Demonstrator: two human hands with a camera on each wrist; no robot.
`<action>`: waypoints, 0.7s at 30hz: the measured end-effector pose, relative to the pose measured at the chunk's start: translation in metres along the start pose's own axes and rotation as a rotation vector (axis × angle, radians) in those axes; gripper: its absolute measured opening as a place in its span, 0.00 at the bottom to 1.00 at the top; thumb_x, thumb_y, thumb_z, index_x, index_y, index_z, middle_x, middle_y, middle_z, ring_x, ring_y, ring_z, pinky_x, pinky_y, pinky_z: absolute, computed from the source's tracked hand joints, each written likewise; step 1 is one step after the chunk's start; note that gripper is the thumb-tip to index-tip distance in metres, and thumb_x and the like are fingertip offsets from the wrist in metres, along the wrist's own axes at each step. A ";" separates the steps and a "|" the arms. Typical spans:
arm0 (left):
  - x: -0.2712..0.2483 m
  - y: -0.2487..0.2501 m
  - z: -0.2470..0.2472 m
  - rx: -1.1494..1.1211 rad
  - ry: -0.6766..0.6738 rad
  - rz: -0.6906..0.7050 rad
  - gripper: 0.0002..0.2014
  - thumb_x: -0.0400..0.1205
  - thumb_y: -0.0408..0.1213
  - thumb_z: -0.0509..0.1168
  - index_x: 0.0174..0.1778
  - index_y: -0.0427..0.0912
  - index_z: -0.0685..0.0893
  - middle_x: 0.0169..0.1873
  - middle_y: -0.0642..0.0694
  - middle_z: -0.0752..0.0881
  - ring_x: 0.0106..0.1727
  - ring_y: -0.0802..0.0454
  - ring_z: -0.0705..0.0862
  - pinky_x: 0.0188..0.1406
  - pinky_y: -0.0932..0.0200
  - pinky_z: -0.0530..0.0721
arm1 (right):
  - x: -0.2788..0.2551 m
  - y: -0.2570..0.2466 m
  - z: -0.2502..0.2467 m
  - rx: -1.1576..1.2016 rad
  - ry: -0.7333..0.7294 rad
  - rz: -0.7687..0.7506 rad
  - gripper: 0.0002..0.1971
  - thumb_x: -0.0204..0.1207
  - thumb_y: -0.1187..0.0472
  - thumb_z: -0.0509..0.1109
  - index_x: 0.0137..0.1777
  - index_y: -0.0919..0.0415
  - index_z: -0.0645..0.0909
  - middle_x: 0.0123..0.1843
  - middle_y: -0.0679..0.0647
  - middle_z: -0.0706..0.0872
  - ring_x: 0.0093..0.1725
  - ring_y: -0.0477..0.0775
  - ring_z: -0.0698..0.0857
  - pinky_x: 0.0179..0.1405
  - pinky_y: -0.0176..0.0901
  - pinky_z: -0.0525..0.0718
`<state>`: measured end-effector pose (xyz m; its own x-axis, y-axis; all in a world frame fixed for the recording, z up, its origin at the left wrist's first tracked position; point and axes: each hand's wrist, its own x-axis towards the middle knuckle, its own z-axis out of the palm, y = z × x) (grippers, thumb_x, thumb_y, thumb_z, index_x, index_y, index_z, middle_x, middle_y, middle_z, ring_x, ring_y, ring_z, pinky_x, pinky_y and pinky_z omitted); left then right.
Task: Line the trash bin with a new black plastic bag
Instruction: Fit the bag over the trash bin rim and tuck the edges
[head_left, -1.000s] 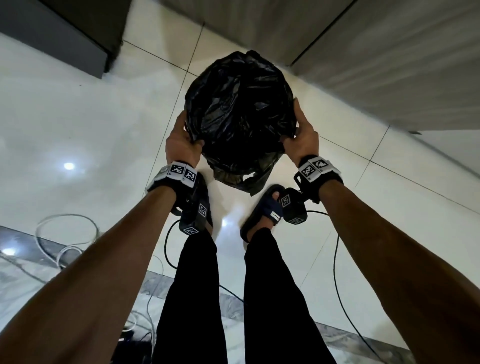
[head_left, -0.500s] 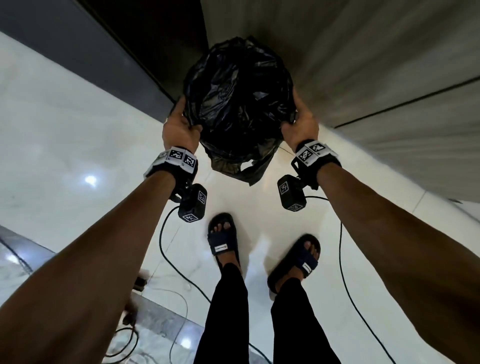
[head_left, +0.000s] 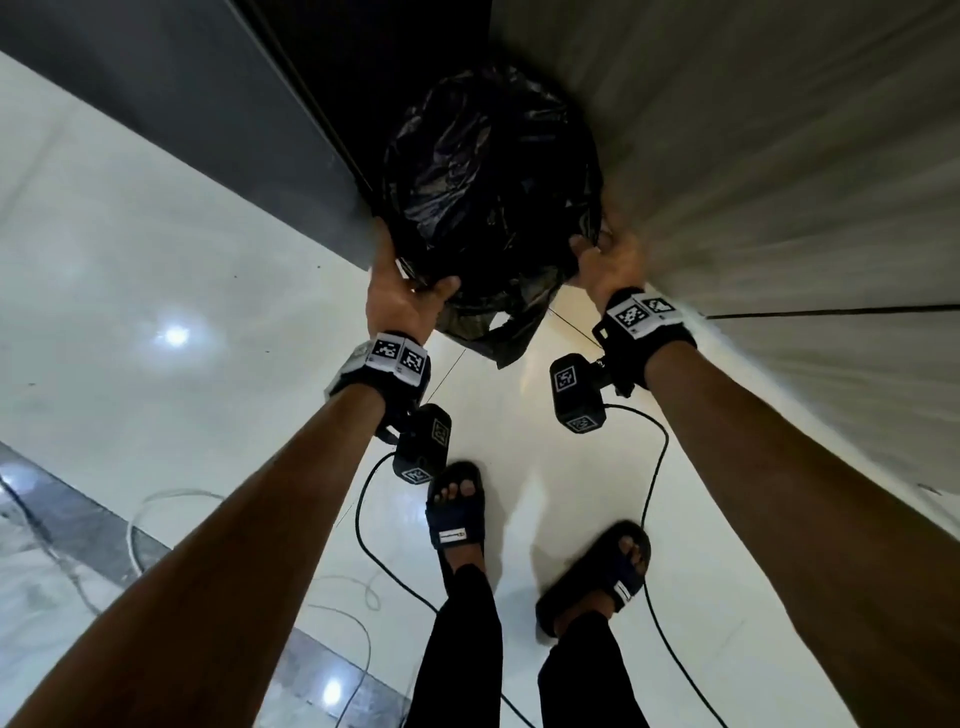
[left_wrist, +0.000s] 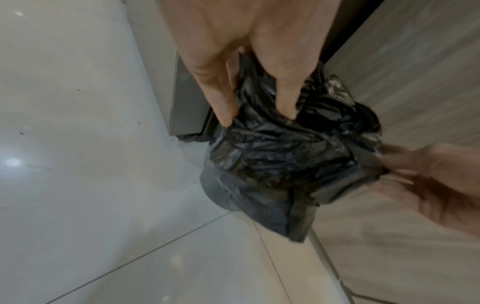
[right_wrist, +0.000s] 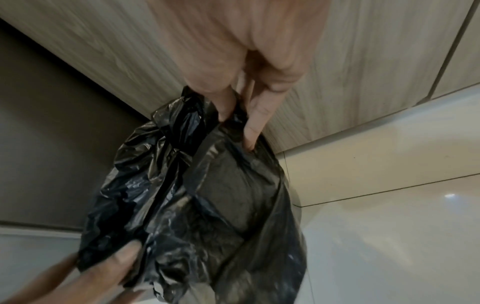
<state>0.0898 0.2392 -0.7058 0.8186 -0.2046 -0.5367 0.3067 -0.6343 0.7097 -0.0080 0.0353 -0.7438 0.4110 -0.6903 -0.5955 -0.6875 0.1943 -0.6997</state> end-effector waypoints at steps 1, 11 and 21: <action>-0.002 -0.004 0.003 -0.021 -0.024 -0.011 0.52 0.59 0.48 0.79 0.77 0.62 0.58 0.66 0.53 0.81 0.60 0.45 0.85 0.64 0.48 0.84 | -0.020 -0.013 -0.003 0.064 -0.021 0.047 0.34 0.70 0.56 0.71 0.76 0.38 0.65 0.70 0.55 0.81 0.65 0.58 0.83 0.59 0.64 0.86; 0.019 0.006 -0.003 0.032 -0.054 0.100 0.56 0.70 0.37 0.78 0.83 0.50 0.42 0.66 0.53 0.78 0.70 0.56 0.75 0.74 0.63 0.70 | -0.029 -0.026 0.008 0.298 -0.038 0.110 0.41 0.78 0.77 0.64 0.81 0.40 0.57 0.74 0.56 0.79 0.49 0.47 0.85 0.54 0.63 0.88; 0.009 0.018 -0.013 0.124 -0.198 0.081 0.56 0.71 0.38 0.77 0.82 0.49 0.40 0.78 0.47 0.69 0.78 0.49 0.69 0.79 0.59 0.65 | -0.040 -0.028 -0.004 0.042 -0.123 0.093 0.37 0.79 0.56 0.69 0.81 0.35 0.52 0.76 0.54 0.77 0.69 0.62 0.81 0.67 0.60 0.81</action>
<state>0.1092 0.2357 -0.6918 0.7230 -0.3930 -0.5682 0.1721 -0.6940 0.6991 -0.0074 0.0550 -0.6994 0.4184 -0.5779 -0.7007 -0.7014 0.2846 -0.6535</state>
